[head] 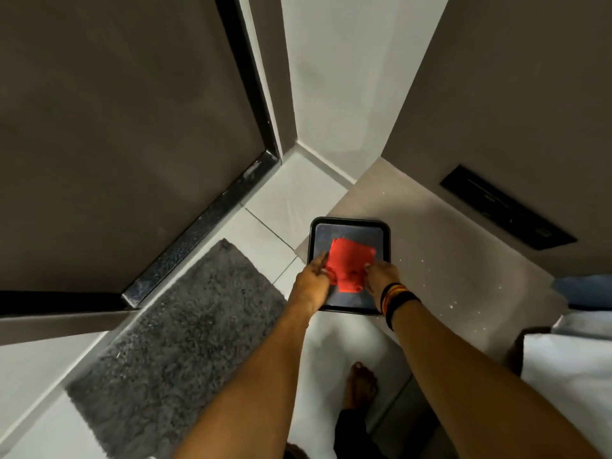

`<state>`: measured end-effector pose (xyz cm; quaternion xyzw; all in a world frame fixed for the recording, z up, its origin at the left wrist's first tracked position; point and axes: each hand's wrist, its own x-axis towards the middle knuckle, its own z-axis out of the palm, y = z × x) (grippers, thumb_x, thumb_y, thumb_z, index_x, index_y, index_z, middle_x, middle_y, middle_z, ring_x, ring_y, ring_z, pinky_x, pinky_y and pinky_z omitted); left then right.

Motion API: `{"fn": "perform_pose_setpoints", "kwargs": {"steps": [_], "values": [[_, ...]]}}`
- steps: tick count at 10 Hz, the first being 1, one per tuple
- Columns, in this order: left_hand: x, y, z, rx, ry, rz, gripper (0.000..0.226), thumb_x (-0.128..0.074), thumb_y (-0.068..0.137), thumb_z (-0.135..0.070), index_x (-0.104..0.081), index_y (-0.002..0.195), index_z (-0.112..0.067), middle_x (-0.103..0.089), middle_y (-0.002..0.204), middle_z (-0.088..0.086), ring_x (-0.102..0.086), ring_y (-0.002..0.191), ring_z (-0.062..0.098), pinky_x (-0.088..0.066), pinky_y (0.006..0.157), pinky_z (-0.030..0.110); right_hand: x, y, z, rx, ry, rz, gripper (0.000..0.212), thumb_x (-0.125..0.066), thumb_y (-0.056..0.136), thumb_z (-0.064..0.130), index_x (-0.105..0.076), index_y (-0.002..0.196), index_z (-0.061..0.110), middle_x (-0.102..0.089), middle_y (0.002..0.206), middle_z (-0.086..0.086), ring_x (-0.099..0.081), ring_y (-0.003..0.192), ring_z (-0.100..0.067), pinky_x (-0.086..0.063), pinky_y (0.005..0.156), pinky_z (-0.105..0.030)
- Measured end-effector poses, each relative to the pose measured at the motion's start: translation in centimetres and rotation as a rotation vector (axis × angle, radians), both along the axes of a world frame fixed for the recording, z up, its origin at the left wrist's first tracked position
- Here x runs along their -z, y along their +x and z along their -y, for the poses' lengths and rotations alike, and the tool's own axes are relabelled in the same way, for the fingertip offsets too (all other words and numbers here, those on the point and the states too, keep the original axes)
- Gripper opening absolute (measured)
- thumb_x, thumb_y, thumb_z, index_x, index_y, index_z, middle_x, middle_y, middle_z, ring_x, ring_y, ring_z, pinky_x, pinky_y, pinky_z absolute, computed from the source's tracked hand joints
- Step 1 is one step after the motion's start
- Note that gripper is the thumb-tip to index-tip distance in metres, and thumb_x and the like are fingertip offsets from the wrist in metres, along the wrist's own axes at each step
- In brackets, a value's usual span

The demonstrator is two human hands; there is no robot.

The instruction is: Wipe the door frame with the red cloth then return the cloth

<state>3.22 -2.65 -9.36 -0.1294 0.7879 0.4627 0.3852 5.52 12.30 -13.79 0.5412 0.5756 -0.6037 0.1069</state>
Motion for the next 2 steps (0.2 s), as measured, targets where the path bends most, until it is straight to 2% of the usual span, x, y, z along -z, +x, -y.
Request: {"fn": "perform_pose_setpoints", "kwargs": {"steps": [1,2], "values": [[-0.7,1.8,2.6,0.304,-0.221,-0.244,0.052,-0.042,0.104,-0.019,-0.042,0.153,-0.038,-0.051,0.157,0.006,-0.053,0.140,0.034,-0.048,0.114,0.044,-1.3,1.1,1.6,-0.247,0.229,0.080,0.033,-0.049,0.100,0.009,-0.062,0.130,0.001,-0.065,0.127,-0.026,-0.064,0.109,-0.036,-0.051,0.089,-0.040],[-2.0,4.1,4.0,0.436,-0.366,-0.531,0.063,-0.034,0.107,-0.018,-0.012,0.165,-0.029,-0.004,0.176,-0.001,-0.008,0.163,0.021,-0.014,0.132,0.037,-4.6,2.4,4.9,-0.538,0.450,-0.099,0.053,-0.036,0.107,0.021,-0.029,0.158,0.008,-0.033,0.164,-0.015,-0.036,0.150,-0.033,-0.032,0.123,-0.041]]}}
